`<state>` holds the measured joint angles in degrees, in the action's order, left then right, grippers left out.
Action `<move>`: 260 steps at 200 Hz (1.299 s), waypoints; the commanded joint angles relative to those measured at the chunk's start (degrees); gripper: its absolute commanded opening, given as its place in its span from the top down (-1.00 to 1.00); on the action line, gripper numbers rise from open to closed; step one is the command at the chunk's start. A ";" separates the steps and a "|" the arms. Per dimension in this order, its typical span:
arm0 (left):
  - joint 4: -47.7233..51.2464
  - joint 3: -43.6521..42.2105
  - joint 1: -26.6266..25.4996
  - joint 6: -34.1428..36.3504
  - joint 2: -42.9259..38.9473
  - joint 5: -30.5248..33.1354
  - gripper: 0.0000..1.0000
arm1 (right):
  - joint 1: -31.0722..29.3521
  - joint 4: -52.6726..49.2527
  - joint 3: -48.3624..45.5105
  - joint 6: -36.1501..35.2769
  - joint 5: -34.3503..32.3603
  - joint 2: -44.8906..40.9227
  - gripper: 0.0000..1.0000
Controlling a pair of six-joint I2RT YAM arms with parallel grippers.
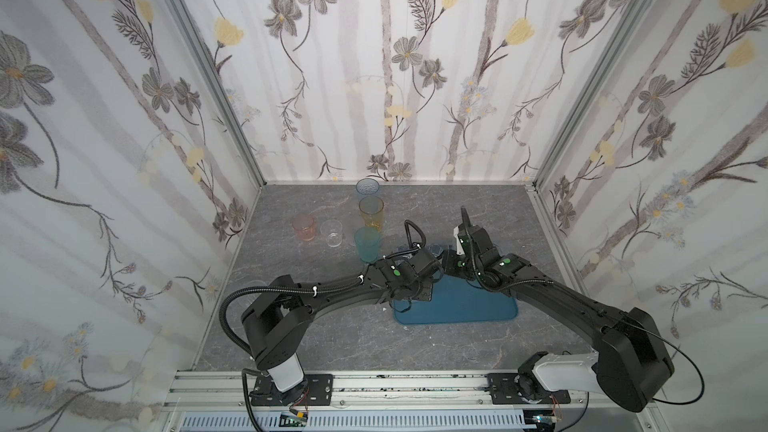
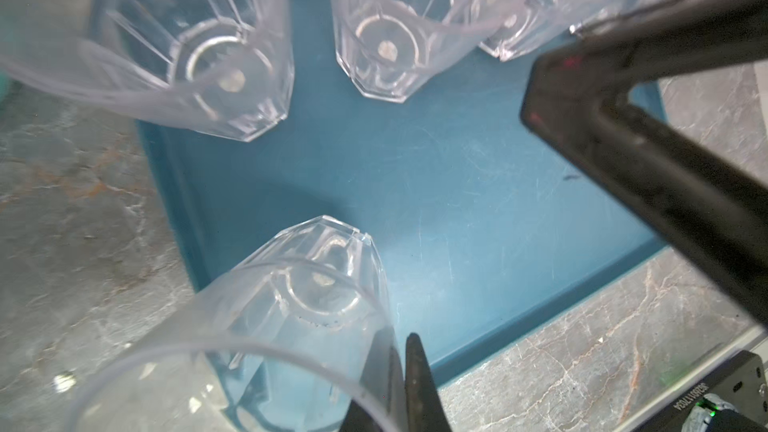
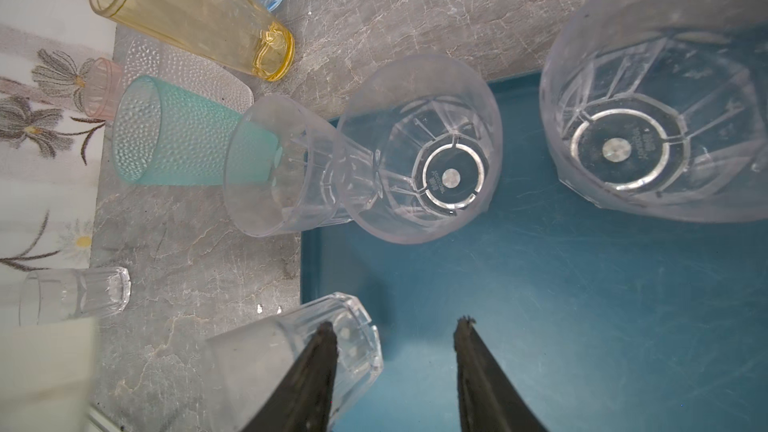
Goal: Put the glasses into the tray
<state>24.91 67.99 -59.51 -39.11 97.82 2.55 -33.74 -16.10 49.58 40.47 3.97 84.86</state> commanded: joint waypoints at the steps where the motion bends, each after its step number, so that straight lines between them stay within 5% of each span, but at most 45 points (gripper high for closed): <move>1: -1.61 1.25 -0.48 0.77 1.37 -1.76 0.88 | 0.30 3.08 -0.51 0.23 0.12 -0.13 0.06; 57: -1.40 4.50 -0.46 5.37 -3.60 0.09 0.21 | 0.50 2.25 -1.99 0.29 0.42 -0.91 0.05; 90: -1.36 3.61 1.97 9.76 -10.14 3.94 0.09 | 0.17 0.51 -2.08 -1.55 4.07 -1.62 -0.02; 145: -4.87 -7.09 10.04 14.15 -22.13 19.07 -0.03 | -3.49 -5.01 -1.72 -4.91 4.46 -2.46 -0.12; 177: -12.60 -15.58 12.64 12.03 -29.87 19.99 -0.21 | -6.56 -6.17 -0.70 -5.80 3.09 0.18 -0.09; 201: -15.24 -19.12 12.75 10.24 -31.73 19.03 -0.46 | -9.00 -7.62 2.19 -6.32 -0.33 3.61 -0.02; 260: -15.75 -20.31 12.75 9.83 -31.40 18.40 -0.51 | -11.40 -8.25 7.64 -6.37 -5.60 11.38 0.52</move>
<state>11.81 47.90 -46.87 -28.34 66.46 20.29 -44.73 -24.80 55.40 34.39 2.09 94.50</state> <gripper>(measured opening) 0.753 0.282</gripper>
